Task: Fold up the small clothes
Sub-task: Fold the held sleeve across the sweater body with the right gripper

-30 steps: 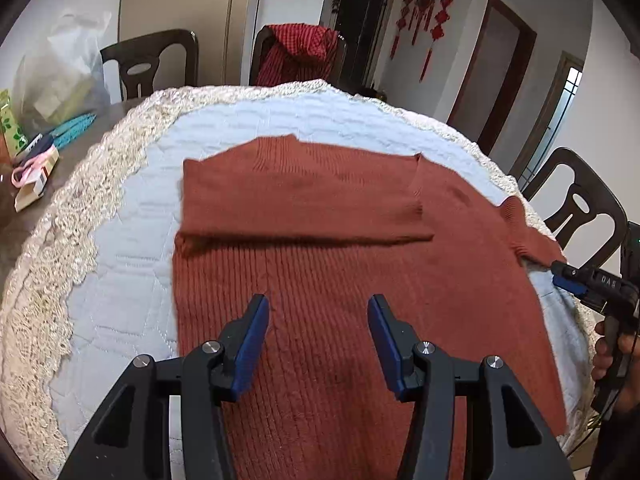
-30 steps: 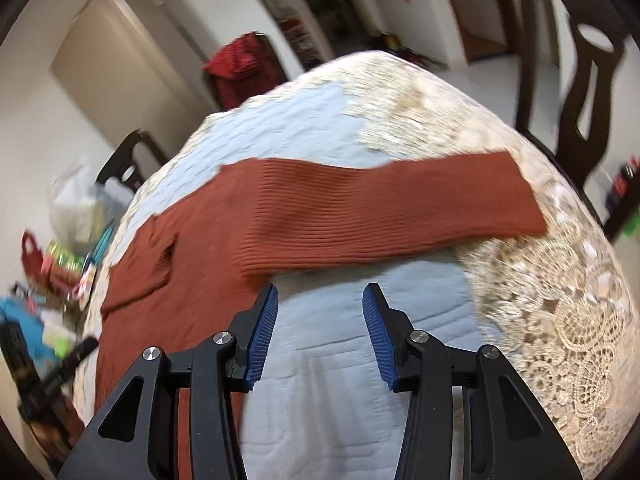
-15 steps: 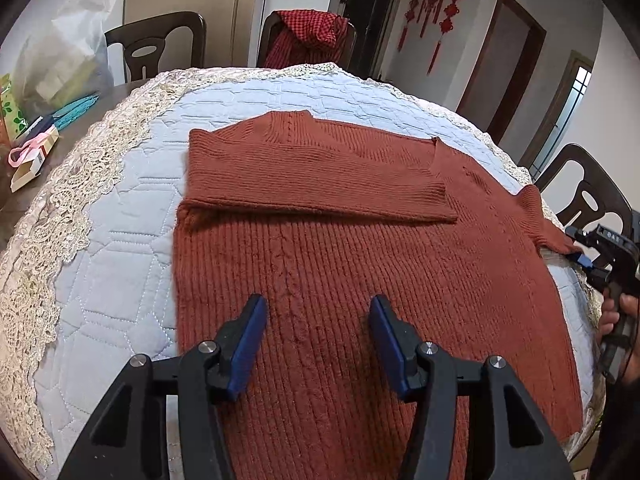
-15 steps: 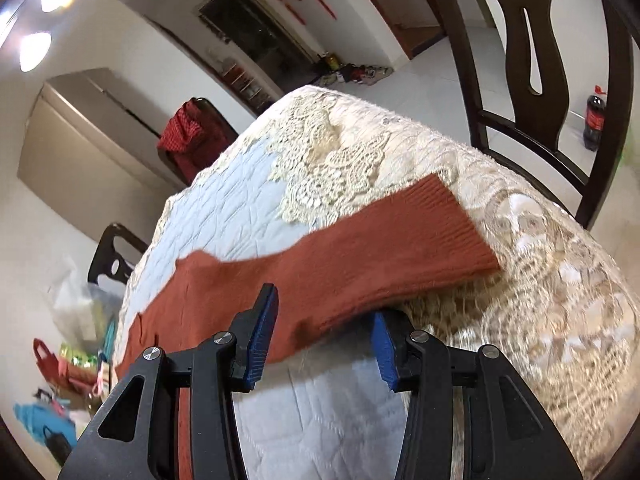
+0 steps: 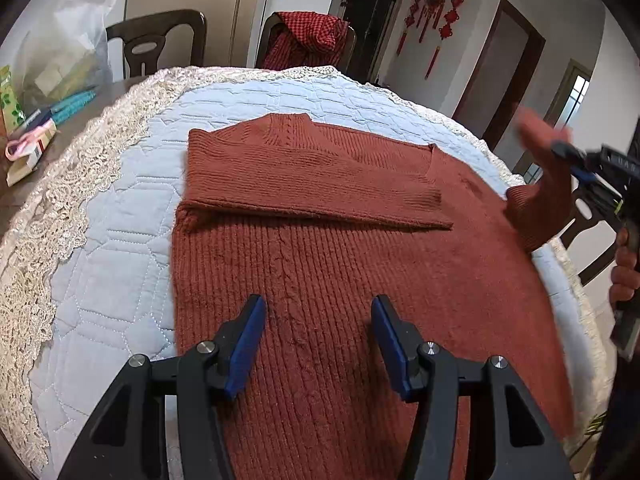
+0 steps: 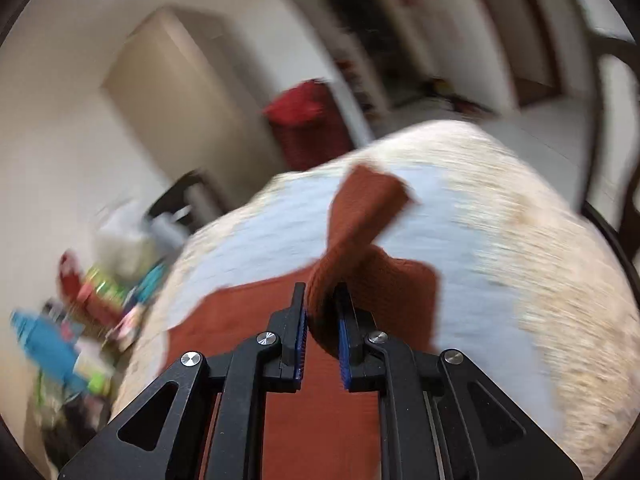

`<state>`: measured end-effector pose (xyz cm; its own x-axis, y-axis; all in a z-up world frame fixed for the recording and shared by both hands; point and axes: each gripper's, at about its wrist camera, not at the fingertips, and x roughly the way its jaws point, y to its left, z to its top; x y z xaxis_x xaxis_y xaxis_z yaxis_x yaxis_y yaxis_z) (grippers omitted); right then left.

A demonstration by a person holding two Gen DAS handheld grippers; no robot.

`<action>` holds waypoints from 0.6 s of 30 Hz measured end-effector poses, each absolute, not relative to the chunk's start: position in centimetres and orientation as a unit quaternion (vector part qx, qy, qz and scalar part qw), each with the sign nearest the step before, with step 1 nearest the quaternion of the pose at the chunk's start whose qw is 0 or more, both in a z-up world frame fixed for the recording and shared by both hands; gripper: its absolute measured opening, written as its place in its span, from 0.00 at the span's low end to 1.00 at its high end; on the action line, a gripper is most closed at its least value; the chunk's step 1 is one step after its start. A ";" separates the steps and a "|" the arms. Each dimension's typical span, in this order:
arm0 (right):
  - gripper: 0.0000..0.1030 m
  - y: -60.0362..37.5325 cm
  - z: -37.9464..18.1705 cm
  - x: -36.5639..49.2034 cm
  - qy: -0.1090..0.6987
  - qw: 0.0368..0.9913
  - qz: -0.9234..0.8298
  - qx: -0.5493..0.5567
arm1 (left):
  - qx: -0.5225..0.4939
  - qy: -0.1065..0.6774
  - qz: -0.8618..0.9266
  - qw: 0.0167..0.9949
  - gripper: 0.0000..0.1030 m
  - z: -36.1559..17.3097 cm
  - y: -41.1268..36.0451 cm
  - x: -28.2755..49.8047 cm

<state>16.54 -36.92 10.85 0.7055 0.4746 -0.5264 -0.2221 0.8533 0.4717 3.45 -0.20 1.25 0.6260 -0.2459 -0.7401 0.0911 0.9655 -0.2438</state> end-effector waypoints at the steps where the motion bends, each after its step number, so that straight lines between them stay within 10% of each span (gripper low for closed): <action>1: 0.13 -35.4 11.1 16.5 0.331 0.900 0.215 0.184 | -0.097 0.421 -0.099 0.896 0.56 1.6 0.0 3.4; 18: 0.27 -33.7 5.5 14.1 0.410 0.864 0.254 0.142 | -0.079 0.388 -0.166 0.903 0.56 6.1 -3.6 9.4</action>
